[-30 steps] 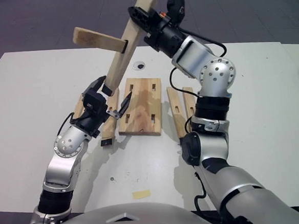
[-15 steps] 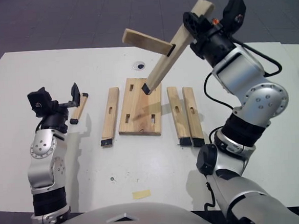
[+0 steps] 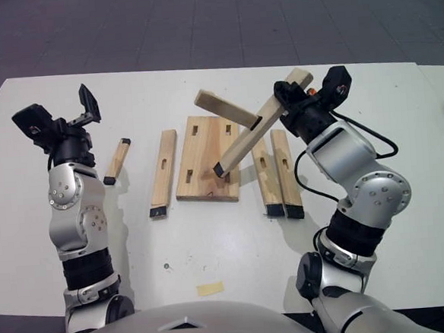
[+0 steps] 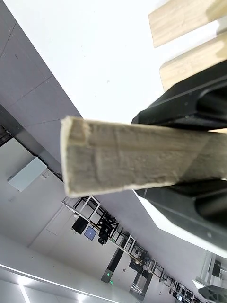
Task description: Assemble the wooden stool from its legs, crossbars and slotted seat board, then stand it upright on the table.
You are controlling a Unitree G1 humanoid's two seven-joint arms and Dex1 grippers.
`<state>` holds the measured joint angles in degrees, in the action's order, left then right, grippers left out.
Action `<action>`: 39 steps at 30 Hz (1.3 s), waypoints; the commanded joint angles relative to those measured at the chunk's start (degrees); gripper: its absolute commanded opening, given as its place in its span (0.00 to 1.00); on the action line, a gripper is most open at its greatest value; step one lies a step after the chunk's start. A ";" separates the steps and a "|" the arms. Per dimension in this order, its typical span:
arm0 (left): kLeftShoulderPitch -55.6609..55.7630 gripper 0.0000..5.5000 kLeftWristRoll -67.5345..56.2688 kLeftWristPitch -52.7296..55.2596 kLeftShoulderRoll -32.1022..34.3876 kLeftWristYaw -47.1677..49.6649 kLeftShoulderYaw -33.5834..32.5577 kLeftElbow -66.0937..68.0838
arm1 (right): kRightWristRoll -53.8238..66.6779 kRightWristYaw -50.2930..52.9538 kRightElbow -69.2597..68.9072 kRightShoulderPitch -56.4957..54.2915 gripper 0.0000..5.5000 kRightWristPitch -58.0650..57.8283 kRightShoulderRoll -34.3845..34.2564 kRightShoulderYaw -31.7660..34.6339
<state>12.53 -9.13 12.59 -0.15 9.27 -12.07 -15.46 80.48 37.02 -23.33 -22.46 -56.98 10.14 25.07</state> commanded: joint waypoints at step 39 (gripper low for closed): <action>1.95 0.98 0.54 -2.07 -1.17 -3.91 5.16 2.66 | -42.50 -31.31 6.31 12.41 0.18 34.76 -3.83 -17.46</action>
<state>13.85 -8.60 10.19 -1.33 5.77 -7.40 -13.18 38.57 4.98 -18.90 -11.99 -20.70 7.06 6.36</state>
